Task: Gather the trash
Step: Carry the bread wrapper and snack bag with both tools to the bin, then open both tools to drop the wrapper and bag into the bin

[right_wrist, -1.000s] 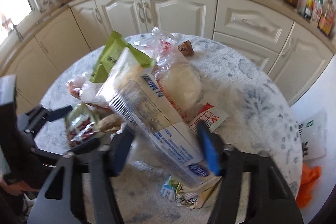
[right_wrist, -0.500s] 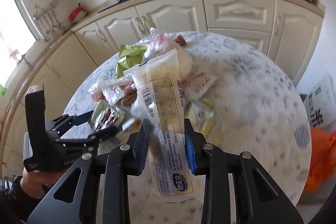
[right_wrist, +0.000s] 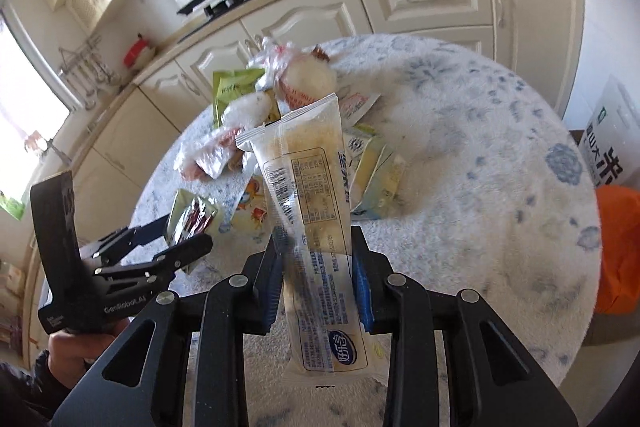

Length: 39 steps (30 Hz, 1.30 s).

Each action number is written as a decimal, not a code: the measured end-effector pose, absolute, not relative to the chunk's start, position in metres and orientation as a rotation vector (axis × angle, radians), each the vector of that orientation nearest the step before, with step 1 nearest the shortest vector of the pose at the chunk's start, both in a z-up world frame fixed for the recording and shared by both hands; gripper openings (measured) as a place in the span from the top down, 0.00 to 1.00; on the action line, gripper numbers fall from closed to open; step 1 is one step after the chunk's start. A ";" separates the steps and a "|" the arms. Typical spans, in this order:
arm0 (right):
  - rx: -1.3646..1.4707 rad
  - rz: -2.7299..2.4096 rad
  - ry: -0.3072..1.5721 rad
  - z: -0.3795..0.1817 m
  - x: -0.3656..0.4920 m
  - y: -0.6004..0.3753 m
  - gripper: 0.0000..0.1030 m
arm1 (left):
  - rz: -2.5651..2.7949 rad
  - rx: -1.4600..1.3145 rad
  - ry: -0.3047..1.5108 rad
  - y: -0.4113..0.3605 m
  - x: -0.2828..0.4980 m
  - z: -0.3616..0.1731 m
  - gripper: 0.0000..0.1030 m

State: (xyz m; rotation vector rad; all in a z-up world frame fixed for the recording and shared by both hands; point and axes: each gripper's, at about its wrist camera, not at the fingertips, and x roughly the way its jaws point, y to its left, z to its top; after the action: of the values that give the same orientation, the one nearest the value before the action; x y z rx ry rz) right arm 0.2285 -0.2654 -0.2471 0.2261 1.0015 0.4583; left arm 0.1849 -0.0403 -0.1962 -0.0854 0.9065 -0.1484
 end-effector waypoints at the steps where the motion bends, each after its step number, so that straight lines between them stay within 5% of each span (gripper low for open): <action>1: 0.229 0.453 0.991 -0.243 0.227 -0.269 0.70 | -0.152 -0.088 0.892 -0.042 0.182 -0.191 0.34; 12: 0.325 0.307 0.847 -0.198 0.197 -0.352 0.70 | -0.259 -0.038 0.742 -0.106 0.167 -0.127 0.33; 21: 0.416 0.081 0.765 -0.181 0.151 -0.459 0.70 | -0.494 0.031 0.736 -0.211 0.170 -0.125 0.33; 39: 0.671 -0.235 0.886 -0.298 0.102 -0.605 0.70 | -0.797 0.185 0.976 -0.415 0.193 -0.201 0.33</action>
State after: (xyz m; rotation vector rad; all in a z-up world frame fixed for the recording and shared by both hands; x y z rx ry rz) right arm 0.1023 -0.6054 -0.2983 0.6714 0.8859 -0.2346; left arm 0.1931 -0.4147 -0.2010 0.1846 0.9761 -0.7972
